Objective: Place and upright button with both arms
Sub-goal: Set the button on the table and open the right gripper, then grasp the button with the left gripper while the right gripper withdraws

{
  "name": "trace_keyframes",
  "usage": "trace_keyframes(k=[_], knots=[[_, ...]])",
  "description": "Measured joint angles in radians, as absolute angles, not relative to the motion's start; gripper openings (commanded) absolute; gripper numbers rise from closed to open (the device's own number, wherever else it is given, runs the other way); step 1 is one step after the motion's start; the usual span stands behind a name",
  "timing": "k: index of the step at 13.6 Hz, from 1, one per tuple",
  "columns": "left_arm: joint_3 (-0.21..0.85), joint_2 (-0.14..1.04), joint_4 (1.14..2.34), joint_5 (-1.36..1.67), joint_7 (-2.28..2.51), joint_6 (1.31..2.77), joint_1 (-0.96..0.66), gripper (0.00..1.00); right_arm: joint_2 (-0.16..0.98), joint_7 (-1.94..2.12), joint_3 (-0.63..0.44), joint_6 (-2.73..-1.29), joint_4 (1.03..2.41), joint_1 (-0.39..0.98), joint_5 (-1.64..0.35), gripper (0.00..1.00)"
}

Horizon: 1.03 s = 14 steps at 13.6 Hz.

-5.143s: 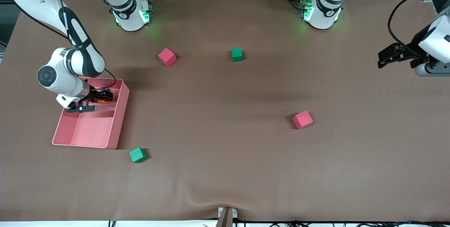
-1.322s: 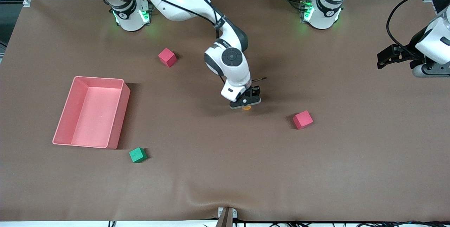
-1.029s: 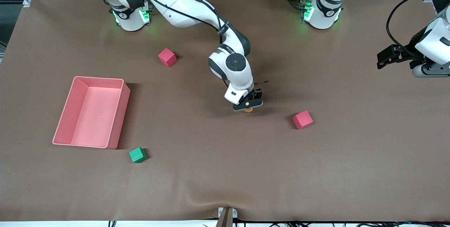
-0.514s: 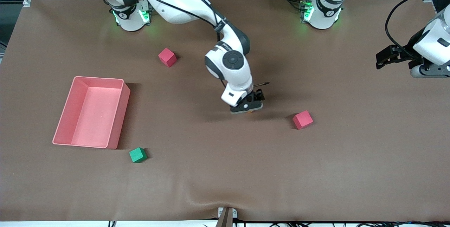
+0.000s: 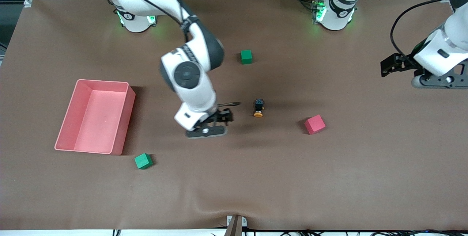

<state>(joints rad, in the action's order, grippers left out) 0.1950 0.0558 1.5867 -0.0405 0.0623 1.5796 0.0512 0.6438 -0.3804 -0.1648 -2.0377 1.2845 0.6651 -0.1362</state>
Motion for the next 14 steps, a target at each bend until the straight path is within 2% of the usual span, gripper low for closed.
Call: trace_keyframes(k=[4, 8, 11, 14], knots=[[0.211, 0.15, 1.568, -0.041, 0.079, 1.652, -0.024, 1.0, 0.41, -0.121, -0.181, -2.032, 1.535, 0.485, -0.136, 1.0], [0.217, 0.354, 1.495, -0.04, 0.254, 1.676, -0.173, 1.0, 0.179, 0.134, -0.183, -2.018, 1.752, 0.299, -0.118, 1.0], [0.218, 0.512, 1.424, -0.04, 0.369, 1.707, -0.295, 1.0, 0.081, 0.287, -0.182, -1.954, 1.797, 0.165, -0.1, 1.0], [0.216, 0.665, 1.389, -0.04, 0.405, 1.826, -0.368, 1.0, 0.045, 0.321, -0.182, -1.854, 1.787, 0.072, -0.099, 1.0]])
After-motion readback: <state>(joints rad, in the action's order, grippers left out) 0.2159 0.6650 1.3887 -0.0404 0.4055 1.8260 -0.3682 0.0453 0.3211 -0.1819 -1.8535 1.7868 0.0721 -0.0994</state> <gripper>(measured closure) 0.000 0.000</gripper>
